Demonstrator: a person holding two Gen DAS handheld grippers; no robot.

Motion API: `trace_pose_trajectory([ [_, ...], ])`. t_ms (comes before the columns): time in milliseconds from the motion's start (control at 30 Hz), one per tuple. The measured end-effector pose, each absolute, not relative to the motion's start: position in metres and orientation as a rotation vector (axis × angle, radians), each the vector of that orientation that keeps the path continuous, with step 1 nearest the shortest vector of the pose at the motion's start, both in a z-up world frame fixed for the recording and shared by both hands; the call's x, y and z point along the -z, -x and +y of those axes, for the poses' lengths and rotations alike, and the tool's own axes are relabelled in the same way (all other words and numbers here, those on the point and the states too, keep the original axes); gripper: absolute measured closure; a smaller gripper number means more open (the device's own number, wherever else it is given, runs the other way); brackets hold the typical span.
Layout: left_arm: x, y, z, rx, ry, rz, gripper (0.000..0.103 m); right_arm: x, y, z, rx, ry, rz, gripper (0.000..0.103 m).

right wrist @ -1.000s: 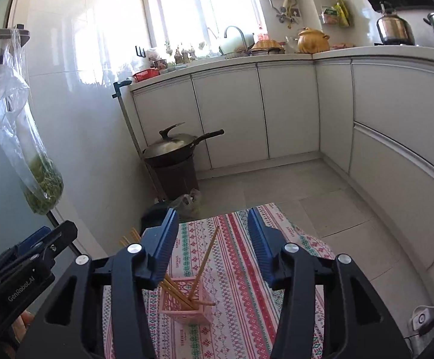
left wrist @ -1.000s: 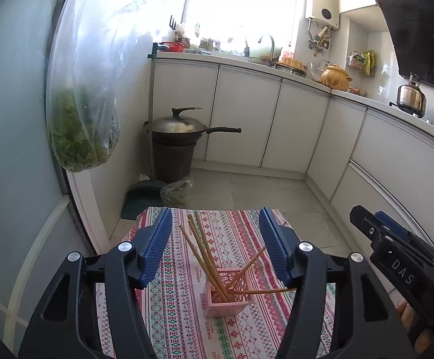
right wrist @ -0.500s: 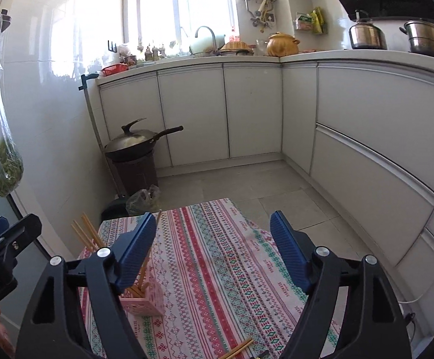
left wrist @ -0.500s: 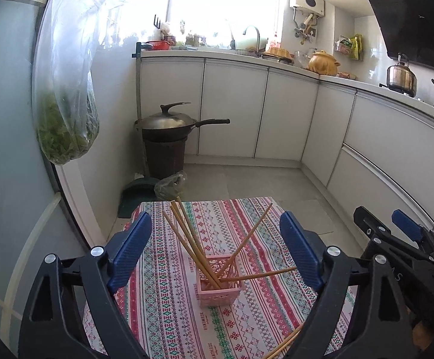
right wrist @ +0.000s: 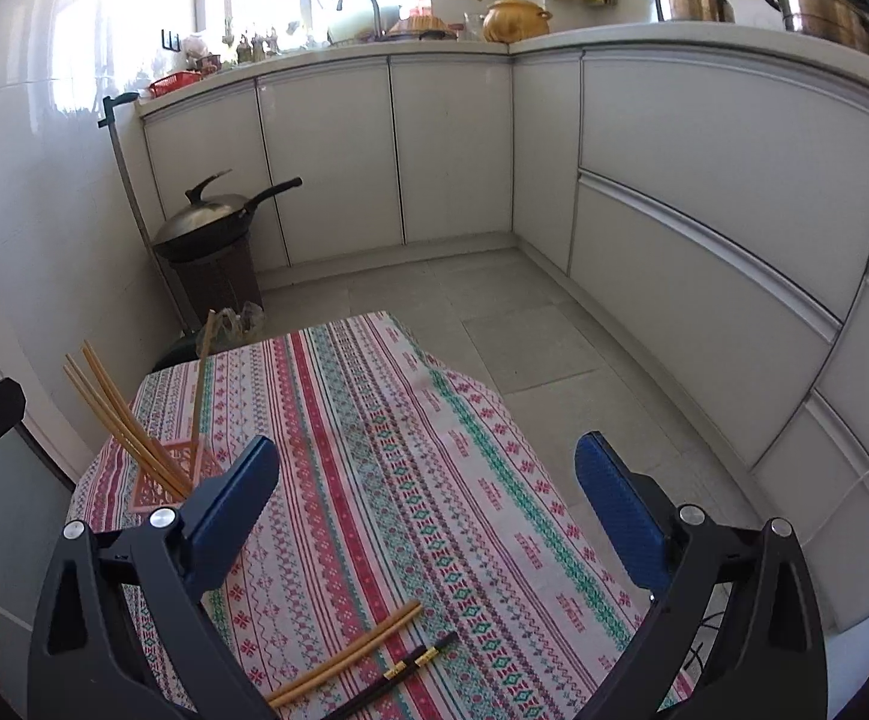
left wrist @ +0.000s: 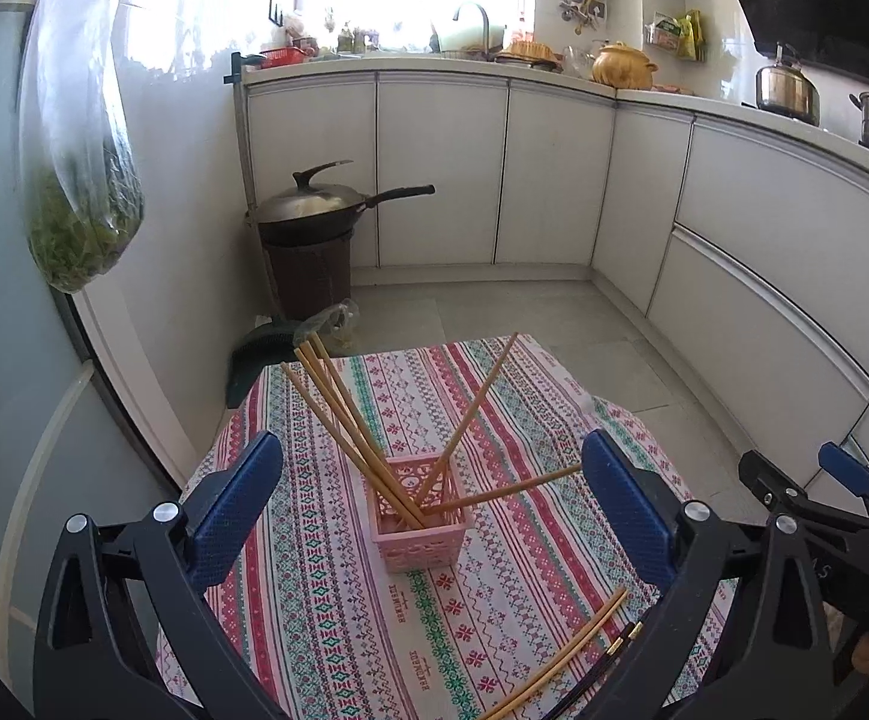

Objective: Organize utensils
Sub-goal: 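Withdraw both grippers from the cup toward the remaining chopsticks, then grasp a bamboo chopstick with the left gripper while the right gripper approaches the pile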

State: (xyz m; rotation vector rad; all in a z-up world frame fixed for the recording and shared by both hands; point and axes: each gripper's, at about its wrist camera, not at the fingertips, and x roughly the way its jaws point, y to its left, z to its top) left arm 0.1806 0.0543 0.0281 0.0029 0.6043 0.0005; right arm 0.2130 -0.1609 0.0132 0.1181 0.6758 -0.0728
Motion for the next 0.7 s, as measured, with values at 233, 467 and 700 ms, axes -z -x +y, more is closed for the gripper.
trace_pose_trajectory([
  [233,-0.005,-0.184,0.036,0.027,-0.051,0.674,0.007,0.004,-0.204,-0.19,0.072,-0.2,0.773,0.007],
  [467,0.034,-0.192,0.01,0.106,-0.124,0.813,0.007,0.027,-0.196,-0.221,0.084,-0.313,0.889,0.007],
  [700,0.087,-0.199,-0.025,0.193,-0.252,0.977,0.007,0.056,-0.194,-0.264,0.132,-0.54,0.992,0.007],
])
